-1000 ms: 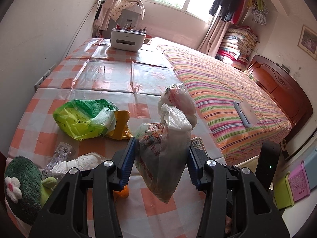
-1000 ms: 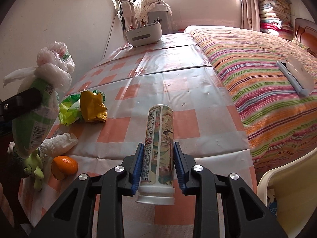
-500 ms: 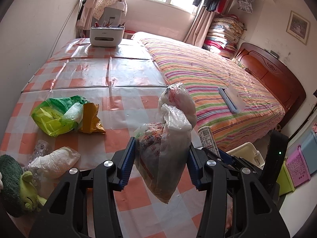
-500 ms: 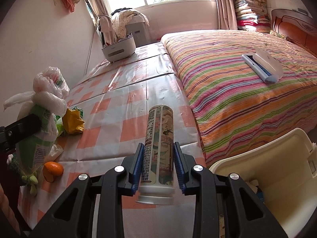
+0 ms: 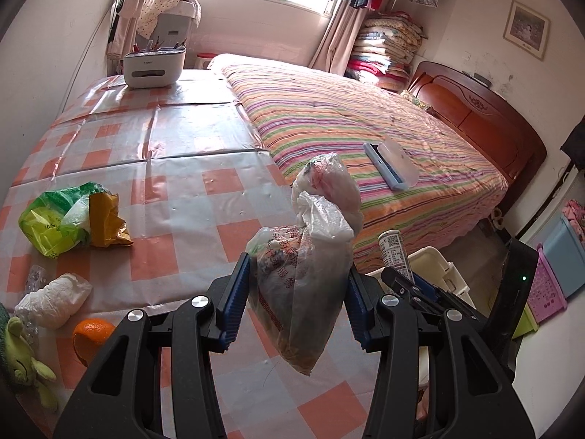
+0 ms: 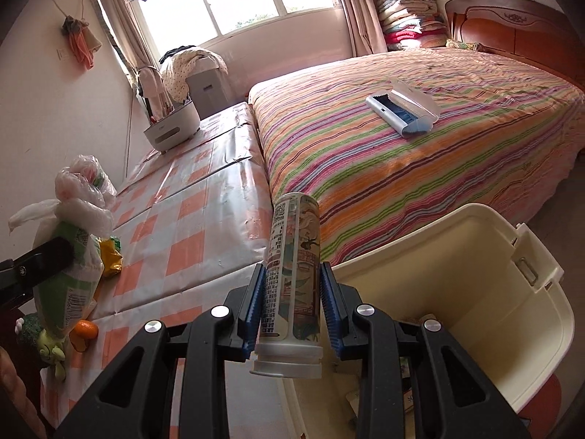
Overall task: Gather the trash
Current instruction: 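Carry the plastic bag and spray can over the cream bin and release both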
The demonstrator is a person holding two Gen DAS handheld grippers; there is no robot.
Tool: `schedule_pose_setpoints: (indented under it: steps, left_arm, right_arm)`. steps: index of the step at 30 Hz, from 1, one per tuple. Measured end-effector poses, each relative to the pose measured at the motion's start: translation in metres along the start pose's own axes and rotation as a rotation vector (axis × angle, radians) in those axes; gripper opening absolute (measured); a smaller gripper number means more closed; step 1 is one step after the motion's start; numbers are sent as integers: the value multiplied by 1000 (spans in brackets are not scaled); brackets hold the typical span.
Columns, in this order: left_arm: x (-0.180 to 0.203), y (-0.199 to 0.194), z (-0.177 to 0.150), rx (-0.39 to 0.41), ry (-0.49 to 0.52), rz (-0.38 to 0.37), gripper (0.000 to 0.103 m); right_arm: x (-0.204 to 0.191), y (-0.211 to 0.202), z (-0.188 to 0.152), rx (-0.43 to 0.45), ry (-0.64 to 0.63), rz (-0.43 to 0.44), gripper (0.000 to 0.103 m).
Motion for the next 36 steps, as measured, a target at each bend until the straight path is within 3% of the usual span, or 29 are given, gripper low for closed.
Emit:
schedule_pose_setpoints:
  steps: [23,36]
  left_arm:
    - [79,43,-15,-94,104,-61,46]
    - [96,55,-20,-122,117,-80,47]
  right_arm:
    - [64,-22,-5,39,133,-61,29]
    - [92,-39,1,115,224,-74,30]
Point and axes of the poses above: each gripper's, at about its wrist camera, not at the fingertips, and y roughly the way its jaws point, x to its right, z to its top, the point moved 5 cm from there along y, roughly the way its jaws point, and after that the axes turned 8 degrees about -z, right-handed, at the moved point
